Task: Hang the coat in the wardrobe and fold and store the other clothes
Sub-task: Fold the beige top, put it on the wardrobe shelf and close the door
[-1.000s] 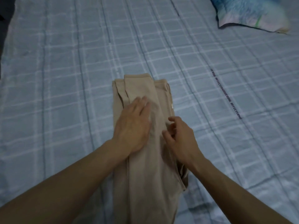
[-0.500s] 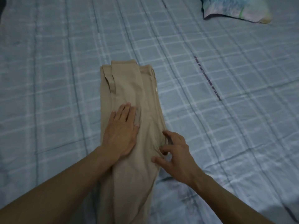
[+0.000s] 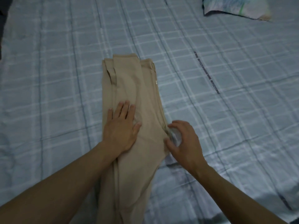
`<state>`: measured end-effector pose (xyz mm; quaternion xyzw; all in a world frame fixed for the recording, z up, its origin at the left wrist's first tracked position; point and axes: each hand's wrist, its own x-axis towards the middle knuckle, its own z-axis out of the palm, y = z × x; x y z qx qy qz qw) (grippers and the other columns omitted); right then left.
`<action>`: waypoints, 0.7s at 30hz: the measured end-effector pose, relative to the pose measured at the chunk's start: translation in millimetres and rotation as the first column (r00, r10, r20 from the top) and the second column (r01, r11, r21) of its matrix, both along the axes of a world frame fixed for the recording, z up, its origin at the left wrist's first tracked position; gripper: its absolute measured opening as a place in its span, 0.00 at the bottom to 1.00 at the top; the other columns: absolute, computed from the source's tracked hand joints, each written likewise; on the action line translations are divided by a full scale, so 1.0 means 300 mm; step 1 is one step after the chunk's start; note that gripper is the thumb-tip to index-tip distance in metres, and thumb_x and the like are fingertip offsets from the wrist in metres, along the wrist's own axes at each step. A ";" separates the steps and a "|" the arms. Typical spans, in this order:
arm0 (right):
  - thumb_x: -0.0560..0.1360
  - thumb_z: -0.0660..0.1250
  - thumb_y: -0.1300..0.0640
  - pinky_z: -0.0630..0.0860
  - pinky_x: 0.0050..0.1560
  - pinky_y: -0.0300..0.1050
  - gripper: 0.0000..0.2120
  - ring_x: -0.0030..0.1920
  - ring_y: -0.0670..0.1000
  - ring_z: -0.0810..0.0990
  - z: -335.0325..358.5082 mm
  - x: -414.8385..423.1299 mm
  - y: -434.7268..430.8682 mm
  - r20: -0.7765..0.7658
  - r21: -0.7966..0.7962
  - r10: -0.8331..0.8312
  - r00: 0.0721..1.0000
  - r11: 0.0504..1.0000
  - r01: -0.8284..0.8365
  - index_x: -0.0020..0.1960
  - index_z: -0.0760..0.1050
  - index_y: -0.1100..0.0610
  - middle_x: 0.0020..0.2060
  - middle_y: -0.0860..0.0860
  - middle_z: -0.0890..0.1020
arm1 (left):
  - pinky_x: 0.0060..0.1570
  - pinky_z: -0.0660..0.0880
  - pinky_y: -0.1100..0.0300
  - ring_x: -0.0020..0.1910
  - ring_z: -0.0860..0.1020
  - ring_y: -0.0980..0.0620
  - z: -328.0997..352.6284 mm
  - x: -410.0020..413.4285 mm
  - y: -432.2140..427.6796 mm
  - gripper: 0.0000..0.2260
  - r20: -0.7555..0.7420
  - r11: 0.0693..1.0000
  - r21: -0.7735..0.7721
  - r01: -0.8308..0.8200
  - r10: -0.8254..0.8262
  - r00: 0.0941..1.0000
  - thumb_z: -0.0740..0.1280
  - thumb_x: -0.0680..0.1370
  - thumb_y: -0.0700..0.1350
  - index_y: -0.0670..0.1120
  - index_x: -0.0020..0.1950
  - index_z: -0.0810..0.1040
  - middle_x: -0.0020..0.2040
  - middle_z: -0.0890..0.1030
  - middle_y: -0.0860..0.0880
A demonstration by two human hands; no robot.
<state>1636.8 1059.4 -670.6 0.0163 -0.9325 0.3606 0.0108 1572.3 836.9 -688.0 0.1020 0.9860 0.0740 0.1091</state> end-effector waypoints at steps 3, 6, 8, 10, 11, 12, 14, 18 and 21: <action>0.78 0.60 0.49 0.68 0.69 0.48 0.21 0.68 0.54 0.71 0.016 -0.060 -0.102 -0.078 0.135 0.124 0.989 0.984 -0.113 0.67 0.74 0.58 0.67 0.55 0.75 | 0.76 0.55 0.42 0.79 0.55 0.45 0.005 0.045 0.032 0.29 -0.093 0.996 0.081 0.041 -0.033 0.995 0.47 0.82 0.55 0.42 0.79 0.59 0.80 0.58 0.44; 0.81 0.54 0.50 0.60 0.75 0.49 0.25 0.74 0.57 0.66 -0.013 -0.099 -0.219 -0.057 0.224 0.282 0.958 0.938 -0.262 0.73 0.68 0.63 0.72 0.59 0.70 | 0.76 0.53 0.43 0.79 0.54 0.46 -0.042 0.105 0.017 0.30 -0.078 0.992 0.065 0.106 -0.101 0.992 0.43 0.80 0.53 0.42 0.79 0.58 0.80 0.58 0.45; 0.82 0.49 0.46 0.55 0.78 0.52 0.29 0.78 0.56 0.59 -0.071 -0.098 -0.248 0.014 0.254 0.310 0.951 0.919 -0.303 0.77 0.62 0.61 0.76 0.58 0.64 | 0.76 0.53 0.42 0.79 0.54 0.47 -0.072 0.121 -0.012 0.29 -0.081 0.992 0.045 0.120 -0.116 0.990 0.43 0.80 0.52 0.43 0.80 0.57 0.80 0.57 0.46; 0.83 0.45 0.43 0.52 0.78 0.54 0.30 0.79 0.53 0.52 -0.135 -0.079 -0.240 0.055 0.318 0.284 0.957 0.904 -0.286 0.79 0.56 0.58 0.79 0.54 0.59 | 0.75 0.55 0.41 0.79 0.54 0.47 -0.089 0.119 -0.027 0.28 -0.103 0.992 0.029 0.123 -0.119 0.987 0.45 0.81 0.52 0.43 0.80 0.57 0.80 0.57 0.46; 0.83 0.44 0.42 0.51 0.78 0.54 0.30 0.80 0.52 0.51 -0.159 -0.071 -0.231 0.047 0.346 0.278 0.959 0.896 -0.277 0.80 0.55 0.57 0.79 0.53 0.58 | 0.75 0.55 0.41 0.79 0.54 0.48 -0.097 0.118 -0.028 0.28 -0.109 0.992 0.026 0.127 -0.123 0.986 0.46 0.81 0.52 0.43 0.80 0.57 0.80 0.57 0.46; 0.83 0.44 0.42 0.51 0.78 0.53 0.29 0.80 0.51 0.51 -0.172 -0.065 -0.224 0.039 0.364 0.275 0.961 0.891 -0.270 0.80 0.55 0.56 0.79 0.52 0.58 | 0.76 0.54 0.41 0.79 0.54 0.48 -0.103 0.117 -0.026 0.28 -0.111 0.991 0.022 0.129 -0.126 0.986 0.46 0.82 0.52 0.43 0.80 0.57 0.80 0.56 0.46; 0.83 0.44 0.42 0.51 0.78 0.53 0.29 0.79 0.52 0.52 -0.173 -0.064 -0.229 0.038 0.375 0.273 0.961 0.888 -0.267 0.80 0.55 0.56 0.79 0.52 0.59 | 0.76 0.51 0.41 0.80 0.51 0.49 -0.109 0.117 -0.020 0.28 -0.099 0.993 0.012 0.119 -0.118 0.988 0.44 0.82 0.53 0.44 0.80 0.54 0.81 0.54 0.47; 0.82 0.39 0.38 0.48 0.78 0.58 0.34 0.80 0.56 0.51 -0.158 -0.073 -0.231 0.077 0.393 0.289 0.954 0.871 -0.296 0.80 0.55 0.57 0.79 0.55 0.57 | 0.76 0.51 0.41 0.80 0.52 0.48 -0.083 0.157 -0.027 0.28 -0.072 0.998 -0.010 0.058 -0.059 0.996 0.43 0.82 0.54 0.45 0.80 0.53 0.81 0.55 0.47; 0.81 0.46 0.40 0.49 0.77 0.62 0.32 0.79 0.58 0.51 -0.145 0.006 -0.216 0.085 0.423 0.426 0.901 0.803 -0.420 0.80 0.55 0.56 0.79 0.54 0.57 | 0.75 0.55 0.40 0.78 0.57 0.45 -0.042 0.296 -0.037 0.27 -0.091 0.991 -0.035 0.126 -0.129 0.987 0.50 0.81 0.52 0.43 0.79 0.60 0.79 0.61 0.45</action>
